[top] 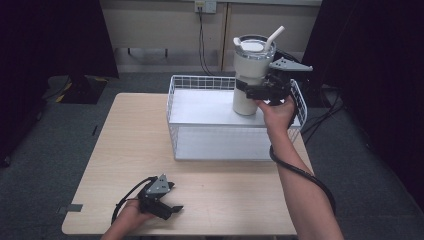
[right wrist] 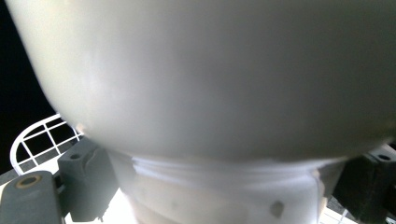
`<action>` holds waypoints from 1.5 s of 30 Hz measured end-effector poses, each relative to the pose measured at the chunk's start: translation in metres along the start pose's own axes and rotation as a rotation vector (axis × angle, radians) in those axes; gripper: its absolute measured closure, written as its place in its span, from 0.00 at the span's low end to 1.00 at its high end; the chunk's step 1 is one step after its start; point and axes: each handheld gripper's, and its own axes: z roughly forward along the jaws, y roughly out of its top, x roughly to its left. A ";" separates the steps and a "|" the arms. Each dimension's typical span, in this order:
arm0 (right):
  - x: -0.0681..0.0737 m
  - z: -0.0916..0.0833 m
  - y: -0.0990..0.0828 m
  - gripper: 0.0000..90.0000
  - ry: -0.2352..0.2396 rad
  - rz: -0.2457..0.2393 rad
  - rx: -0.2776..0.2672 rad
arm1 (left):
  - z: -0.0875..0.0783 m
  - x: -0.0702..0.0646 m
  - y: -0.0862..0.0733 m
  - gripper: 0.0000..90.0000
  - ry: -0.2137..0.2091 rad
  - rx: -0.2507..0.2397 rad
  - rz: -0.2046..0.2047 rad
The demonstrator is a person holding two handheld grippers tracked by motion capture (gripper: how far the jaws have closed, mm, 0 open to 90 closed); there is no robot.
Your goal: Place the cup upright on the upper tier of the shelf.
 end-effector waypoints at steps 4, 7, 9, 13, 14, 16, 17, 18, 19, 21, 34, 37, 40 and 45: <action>0.001 0.003 -0.001 0.11 -0.001 -0.008 0.001 | 0.000 0.000 0.000 0.16 0.000 0.001 -0.001; 0.002 0.004 -0.003 0.11 0.002 -0.006 0.004 | 0.000 0.000 0.000 0.16 0.000 0.001 -0.001; 0.002 0.006 -0.004 0.11 0.005 -0.005 0.002 | 0.000 0.000 0.000 0.16 0.000 0.001 -0.001; 0.002 0.007 -0.005 0.11 0.003 -0.001 0.000 | 0.000 0.000 0.000 0.15 0.000 0.001 -0.001; 0.002 0.007 -0.005 0.11 0.003 0.002 -0.002 | 0.000 0.000 0.000 0.16 0.000 0.001 0.000; 0.001 0.007 -0.005 0.11 0.007 0.005 -0.003 | 0.000 0.000 0.000 0.16 0.000 0.001 0.000; 0.002 0.007 -0.005 0.11 0.003 0.004 -0.004 | 0.000 0.000 0.000 0.16 0.000 0.001 0.000; 0.001 0.007 -0.005 0.11 0.005 0.004 -0.003 | 0.000 0.000 0.000 0.16 0.000 0.001 -0.001; 0.001 0.007 -0.005 0.11 0.005 0.002 -0.003 | 0.000 0.000 0.000 0.16 0.000 0.001 0.000; 0.001 0.007 -0.005 0.11 0.004 -0.004 -0.002 | 0.000 0.000 0.000 0.16 0.001 0.001 0.000; 0.000 0.007 -0.006 0.10 0.014 -0.006 -0.006 | 0.000 0.000 0.000 0.15 0.000 0.001 0.000; -0.001 0.005 -0.007 0.10 0.015 -0.003 -0.007 | 0.000 0.000 0.000 0.15 0.001 0.001 -0.001; -0.003 0.004 -0.007 0.10 0.023 0.000 0.001 | 0.000 0.000 0.000 0.15 0.000 0.001 -0.001; -0.002 0.003 -0.007 0.10 0.022 -0.019 0.010 | 0.000 0.000 0.000 0.15 0.000 0.002 0.000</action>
